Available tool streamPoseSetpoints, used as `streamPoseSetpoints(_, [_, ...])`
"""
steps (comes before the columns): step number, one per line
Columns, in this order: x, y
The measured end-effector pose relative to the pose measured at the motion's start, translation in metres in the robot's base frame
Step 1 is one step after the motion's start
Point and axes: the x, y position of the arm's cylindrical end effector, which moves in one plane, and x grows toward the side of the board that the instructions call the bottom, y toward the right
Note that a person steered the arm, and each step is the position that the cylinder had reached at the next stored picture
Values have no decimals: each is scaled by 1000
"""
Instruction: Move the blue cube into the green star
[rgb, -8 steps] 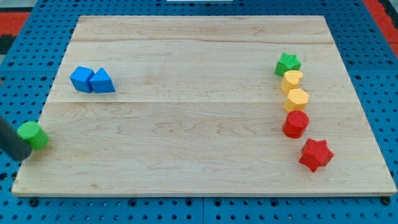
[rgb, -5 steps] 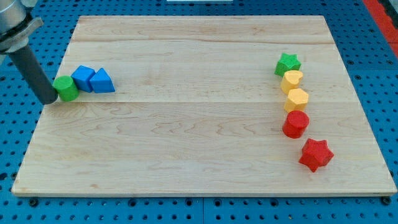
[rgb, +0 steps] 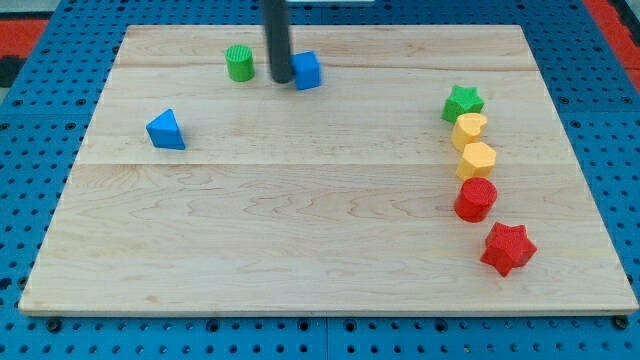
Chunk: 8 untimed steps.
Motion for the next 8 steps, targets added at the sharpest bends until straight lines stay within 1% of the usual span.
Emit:
streamPoseSetpoints(1, [-13, 29])
streamPoseSetpoints(2, [-34, 37])
streamPoseSetpoints(3, [-55, 71])
streamPoseSetpoints(4, [-64, 98])
streamPoseSetpoints(5, [-63, 123])
streamPoseSetpoints(6, [-42, 148])
streamPoseSetpoints(8, [-53, 132])
